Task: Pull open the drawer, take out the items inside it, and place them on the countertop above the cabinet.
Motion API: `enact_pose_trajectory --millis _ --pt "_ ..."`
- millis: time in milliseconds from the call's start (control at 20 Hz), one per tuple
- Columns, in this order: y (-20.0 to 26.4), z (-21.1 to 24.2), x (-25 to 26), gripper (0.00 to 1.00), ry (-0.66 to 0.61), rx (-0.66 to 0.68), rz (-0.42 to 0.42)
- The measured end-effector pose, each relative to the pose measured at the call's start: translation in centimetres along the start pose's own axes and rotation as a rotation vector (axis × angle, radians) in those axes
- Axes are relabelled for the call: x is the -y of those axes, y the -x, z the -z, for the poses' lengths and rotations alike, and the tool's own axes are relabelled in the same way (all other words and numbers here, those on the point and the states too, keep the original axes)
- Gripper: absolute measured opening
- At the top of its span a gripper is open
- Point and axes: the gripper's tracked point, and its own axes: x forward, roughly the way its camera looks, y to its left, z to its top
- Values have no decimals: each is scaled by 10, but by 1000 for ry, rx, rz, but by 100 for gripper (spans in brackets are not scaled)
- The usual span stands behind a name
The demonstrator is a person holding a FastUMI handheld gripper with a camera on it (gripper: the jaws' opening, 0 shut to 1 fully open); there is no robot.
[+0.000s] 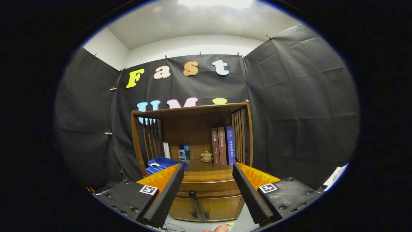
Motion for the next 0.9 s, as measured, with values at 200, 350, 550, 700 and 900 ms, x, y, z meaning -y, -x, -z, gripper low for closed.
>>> enact_pose_trajectory --millis 200,350,550,700,900 --pt "-17 5 -7 98 -6 17 -10" --pt "-42 27 -17 98 7 9 -28" --pt "-80 80 -27 98 -21 -54 -43" --pt "-108 132 -29 98 -25 -112 -35" --pt "-135 200 -40 99 -51 -189 -49"
